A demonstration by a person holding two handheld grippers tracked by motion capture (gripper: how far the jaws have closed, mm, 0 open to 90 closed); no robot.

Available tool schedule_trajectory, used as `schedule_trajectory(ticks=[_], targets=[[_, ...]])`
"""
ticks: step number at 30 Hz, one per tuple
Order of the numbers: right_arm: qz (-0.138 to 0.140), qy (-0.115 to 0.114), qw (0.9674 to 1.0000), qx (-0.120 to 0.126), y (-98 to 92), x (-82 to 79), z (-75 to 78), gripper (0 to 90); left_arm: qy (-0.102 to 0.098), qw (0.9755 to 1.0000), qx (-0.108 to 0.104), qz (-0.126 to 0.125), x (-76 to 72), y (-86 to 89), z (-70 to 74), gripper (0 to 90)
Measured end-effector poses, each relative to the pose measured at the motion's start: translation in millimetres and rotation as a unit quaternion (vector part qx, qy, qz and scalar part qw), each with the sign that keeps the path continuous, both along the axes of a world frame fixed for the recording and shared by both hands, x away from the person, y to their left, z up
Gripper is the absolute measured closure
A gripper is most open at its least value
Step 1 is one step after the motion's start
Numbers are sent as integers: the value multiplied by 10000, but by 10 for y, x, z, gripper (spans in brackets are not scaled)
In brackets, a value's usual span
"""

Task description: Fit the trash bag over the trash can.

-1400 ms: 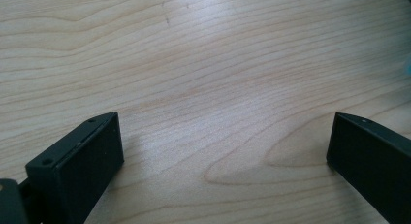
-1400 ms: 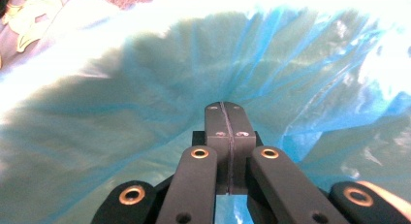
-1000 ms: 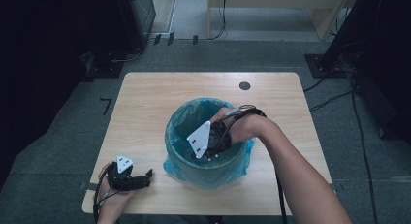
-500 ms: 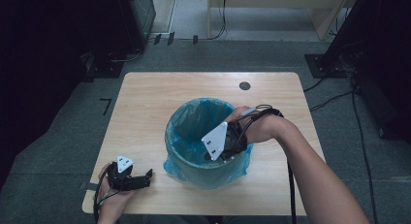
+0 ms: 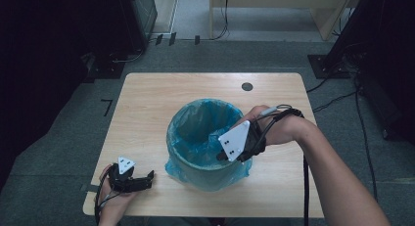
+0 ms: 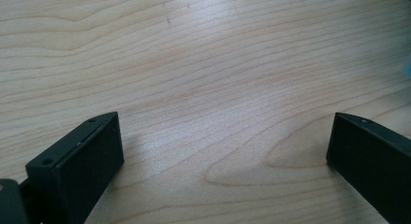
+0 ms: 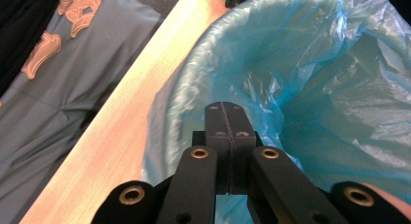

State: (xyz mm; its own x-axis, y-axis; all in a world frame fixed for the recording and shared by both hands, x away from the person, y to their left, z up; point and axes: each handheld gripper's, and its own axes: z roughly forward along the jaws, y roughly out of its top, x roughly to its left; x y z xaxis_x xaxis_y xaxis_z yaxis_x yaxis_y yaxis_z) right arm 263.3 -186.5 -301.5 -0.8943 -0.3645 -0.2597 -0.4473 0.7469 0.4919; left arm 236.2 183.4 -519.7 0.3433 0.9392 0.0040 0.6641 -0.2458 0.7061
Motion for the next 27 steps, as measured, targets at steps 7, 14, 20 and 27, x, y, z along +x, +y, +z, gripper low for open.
schedule_trajectory(ticks=[7,14,20,27], targets=[[10,-40,10000,62,-161,-113,100,900,0,10000,1,-1,0,0,0,0],[-35,-30,9999,166,-361,-205,124,900,0,10000,-1,0,0,0,0,0],[-43,10,9999,157,-514,-312,44,900,0,10000,0,1,0,0,0,0],[-125,94,9995,280,-639,-349,-88,848,0,10000,0,1,0,0,0,0]])
